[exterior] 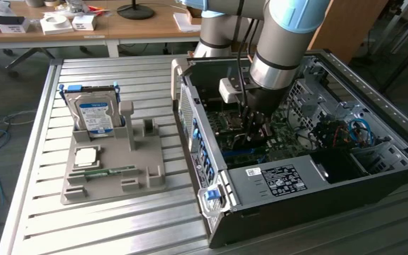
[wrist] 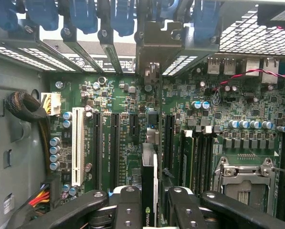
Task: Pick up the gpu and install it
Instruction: 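Insert the gpu into the slot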
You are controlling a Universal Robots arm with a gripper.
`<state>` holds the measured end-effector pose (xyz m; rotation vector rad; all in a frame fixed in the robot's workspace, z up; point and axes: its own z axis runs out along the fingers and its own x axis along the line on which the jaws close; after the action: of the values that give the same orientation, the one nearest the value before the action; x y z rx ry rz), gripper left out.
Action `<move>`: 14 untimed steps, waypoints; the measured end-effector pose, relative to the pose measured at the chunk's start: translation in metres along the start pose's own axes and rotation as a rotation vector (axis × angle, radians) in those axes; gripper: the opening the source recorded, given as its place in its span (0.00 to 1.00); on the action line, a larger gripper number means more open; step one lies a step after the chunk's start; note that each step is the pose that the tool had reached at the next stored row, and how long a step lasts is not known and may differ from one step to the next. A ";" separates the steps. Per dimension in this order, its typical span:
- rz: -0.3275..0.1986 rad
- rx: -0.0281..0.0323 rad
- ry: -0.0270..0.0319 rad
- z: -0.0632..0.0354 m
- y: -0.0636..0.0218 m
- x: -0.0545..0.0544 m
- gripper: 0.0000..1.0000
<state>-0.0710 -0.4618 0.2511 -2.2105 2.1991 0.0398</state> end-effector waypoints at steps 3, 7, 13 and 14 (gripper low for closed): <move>0.000 -0.0001 0.0003 0.0001 0.0000 0.000 0.26; 0.000 0.0000 0.0001 0.0002 0.0001 0.000 0.26; 0.000 0.0003 -0.0110 0.0003 0.0002 0.000 0.26; 0.000 0.0002 -0.0120 0.0002 0.0002 0.000 0.26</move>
<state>-0.0713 -0.4622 0.2509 -2.2042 2.1930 0.0526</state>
